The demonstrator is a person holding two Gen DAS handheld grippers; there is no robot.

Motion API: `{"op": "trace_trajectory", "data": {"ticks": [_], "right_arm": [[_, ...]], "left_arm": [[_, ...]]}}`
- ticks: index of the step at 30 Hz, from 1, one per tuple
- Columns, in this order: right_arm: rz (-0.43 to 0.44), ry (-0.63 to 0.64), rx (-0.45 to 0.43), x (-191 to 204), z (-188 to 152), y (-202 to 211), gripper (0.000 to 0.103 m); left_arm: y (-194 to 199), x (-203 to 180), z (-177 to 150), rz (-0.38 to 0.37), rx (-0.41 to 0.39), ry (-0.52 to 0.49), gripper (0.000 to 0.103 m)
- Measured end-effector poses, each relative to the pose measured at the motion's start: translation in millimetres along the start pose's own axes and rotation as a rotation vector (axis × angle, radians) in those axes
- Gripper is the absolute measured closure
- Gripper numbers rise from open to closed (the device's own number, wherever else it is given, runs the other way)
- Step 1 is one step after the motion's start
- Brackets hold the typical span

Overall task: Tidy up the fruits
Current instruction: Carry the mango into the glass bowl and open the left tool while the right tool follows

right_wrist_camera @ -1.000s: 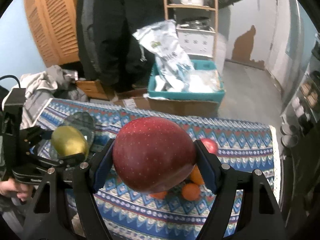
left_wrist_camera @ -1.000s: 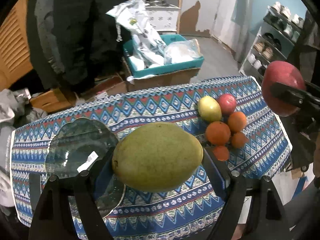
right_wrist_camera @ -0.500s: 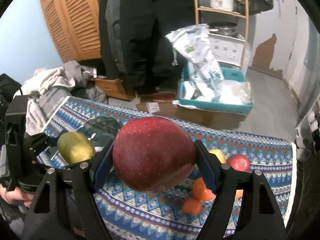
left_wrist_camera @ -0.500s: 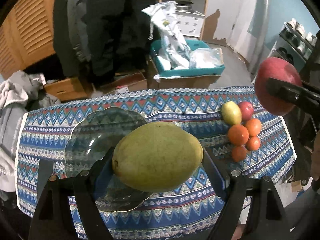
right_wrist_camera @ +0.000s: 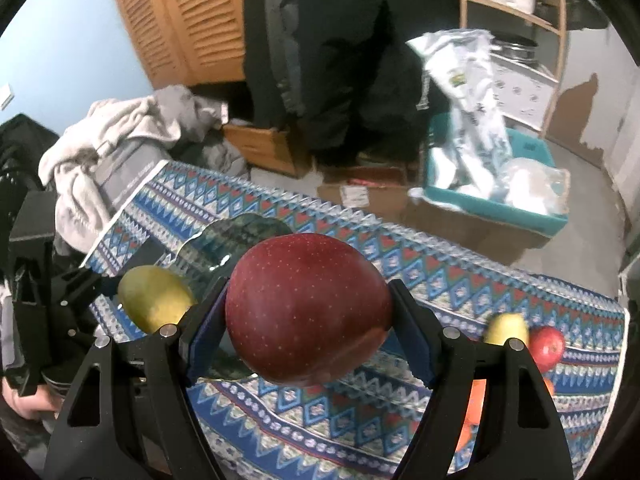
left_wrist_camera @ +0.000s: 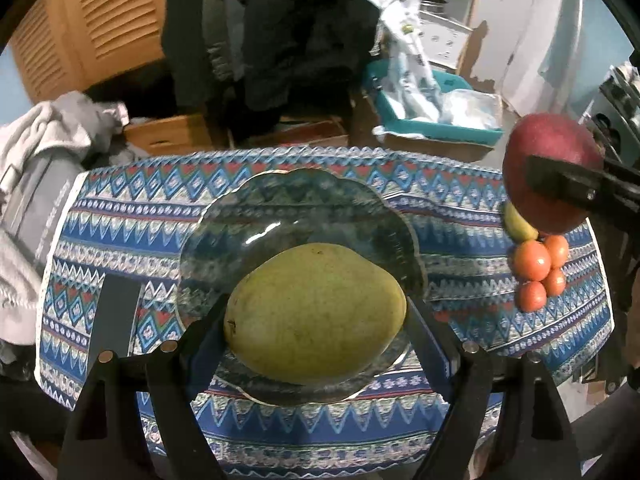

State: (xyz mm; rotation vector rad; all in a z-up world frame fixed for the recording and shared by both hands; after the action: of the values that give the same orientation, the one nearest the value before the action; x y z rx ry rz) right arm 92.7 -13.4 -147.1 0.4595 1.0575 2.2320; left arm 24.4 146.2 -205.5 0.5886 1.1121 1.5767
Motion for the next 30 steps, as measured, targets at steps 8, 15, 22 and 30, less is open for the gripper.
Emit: {"op": "trace_trajectory", "data": {"ticks": [8, 15, 22, 30], "right_arm": [[0.056, 0.025, 0.050, 27, 5, -37, 0.026], [0.077, 0.034, 0.111, 38, 0, -68, 0.026], [0.093, 0.036, 0.172, 41, -13, -94, 0.026], [0.113, 0.051, 0.221, 50, -25, -115, 0.026]], "left_arm": [[-23, 27, -7, 0.042, 0.044, 0.035, 0.018], [-46, 41, -10, 0.045, 0.111, 0.098, 0.018], [-73, 45, -20, 0.073, 0.169, 0.099, 0.018], [-92, 52, -30, 0.078, 0.242, 0.132, 0.018]]}}
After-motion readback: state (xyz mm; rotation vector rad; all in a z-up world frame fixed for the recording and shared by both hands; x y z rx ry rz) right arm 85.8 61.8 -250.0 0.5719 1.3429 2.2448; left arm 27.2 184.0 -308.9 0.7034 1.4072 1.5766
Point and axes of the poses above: each gripper's, at about its wrist camera, not at the fingertips, and y roughly against the way its jaws point, x to its left, z to its top, the point moved 2 cm from there along -y, roughly the way its jaws point, and after that the axes turned 13 degrees about y, right-handed, at the moved point
